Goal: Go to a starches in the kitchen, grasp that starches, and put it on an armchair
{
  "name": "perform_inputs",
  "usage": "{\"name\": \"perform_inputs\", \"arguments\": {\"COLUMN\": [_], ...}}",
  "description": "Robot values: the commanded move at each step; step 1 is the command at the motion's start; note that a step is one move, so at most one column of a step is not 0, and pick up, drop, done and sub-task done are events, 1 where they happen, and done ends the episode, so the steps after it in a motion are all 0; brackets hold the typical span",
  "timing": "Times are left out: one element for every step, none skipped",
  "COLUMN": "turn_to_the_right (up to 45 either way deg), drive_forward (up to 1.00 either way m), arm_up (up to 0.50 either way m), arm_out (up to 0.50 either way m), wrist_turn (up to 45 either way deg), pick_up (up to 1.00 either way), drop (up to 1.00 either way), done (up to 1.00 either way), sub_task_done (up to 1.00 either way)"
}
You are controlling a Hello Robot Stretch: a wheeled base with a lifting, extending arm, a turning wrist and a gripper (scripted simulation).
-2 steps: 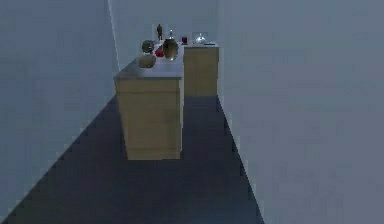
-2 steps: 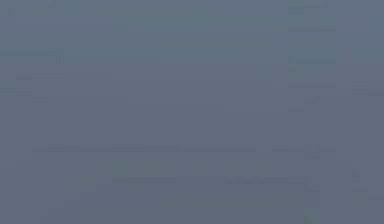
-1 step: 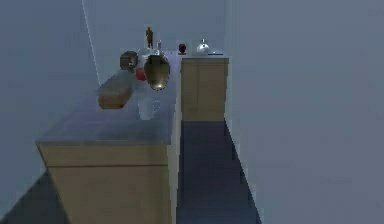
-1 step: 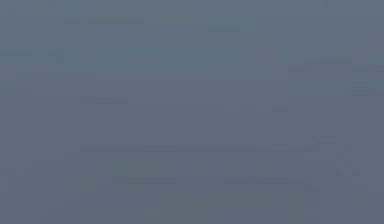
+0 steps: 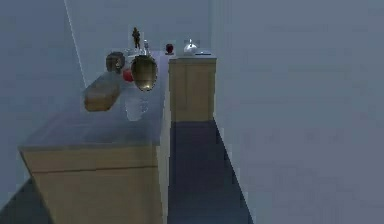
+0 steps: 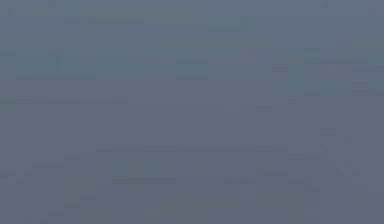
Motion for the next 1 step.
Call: {"name": "perform_inputs", "arguments": {"turn_to_the_right": [0.0], "drive_forward": [0.30], "arm_up": [0.00], "arm_out": [0.00], "wrist_turn": [0.0], "pick_up": [0.00], "drop": [0.00], "done": [0.00], "sub_task_done": [0.00]}}
